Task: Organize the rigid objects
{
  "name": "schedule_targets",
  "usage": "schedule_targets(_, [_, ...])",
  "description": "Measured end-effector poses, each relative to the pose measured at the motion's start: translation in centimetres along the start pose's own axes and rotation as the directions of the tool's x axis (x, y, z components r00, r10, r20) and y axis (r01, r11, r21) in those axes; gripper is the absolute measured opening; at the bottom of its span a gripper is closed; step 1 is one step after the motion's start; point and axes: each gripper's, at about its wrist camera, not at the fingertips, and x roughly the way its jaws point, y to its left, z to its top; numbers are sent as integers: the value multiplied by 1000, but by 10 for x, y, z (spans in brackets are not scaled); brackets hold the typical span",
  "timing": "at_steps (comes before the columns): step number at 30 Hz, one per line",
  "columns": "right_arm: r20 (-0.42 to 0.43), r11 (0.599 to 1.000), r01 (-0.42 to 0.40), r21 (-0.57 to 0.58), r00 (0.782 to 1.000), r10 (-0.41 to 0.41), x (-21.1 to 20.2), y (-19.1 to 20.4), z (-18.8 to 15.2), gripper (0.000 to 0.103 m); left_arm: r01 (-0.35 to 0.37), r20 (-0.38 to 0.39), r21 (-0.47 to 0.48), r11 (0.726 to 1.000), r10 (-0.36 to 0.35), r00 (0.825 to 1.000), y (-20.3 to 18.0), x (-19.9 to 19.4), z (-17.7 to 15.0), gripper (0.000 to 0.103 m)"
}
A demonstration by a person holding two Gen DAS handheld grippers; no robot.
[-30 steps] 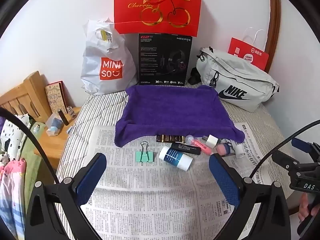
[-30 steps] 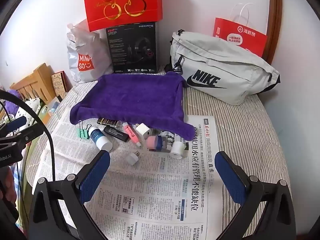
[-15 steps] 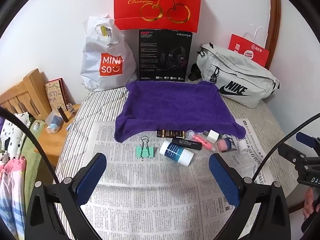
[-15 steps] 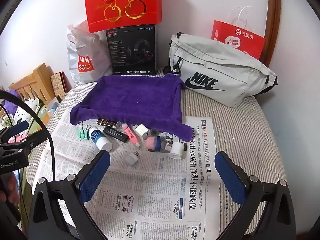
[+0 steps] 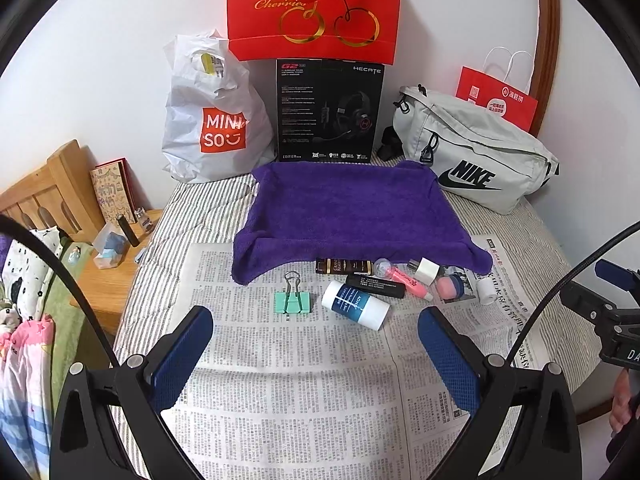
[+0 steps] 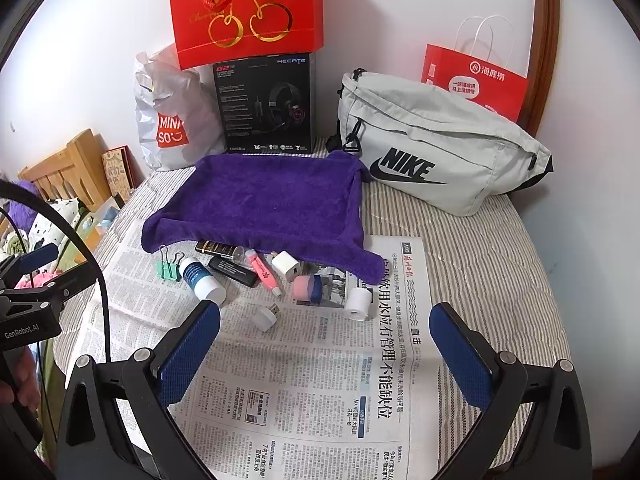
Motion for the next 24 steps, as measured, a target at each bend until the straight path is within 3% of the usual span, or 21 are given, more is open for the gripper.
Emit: schedule_targets(24, [8,1000,3,-13,1000,-3,-4,7,1,103,5,4,10,1000,-5,1000,1,-7,1,103])
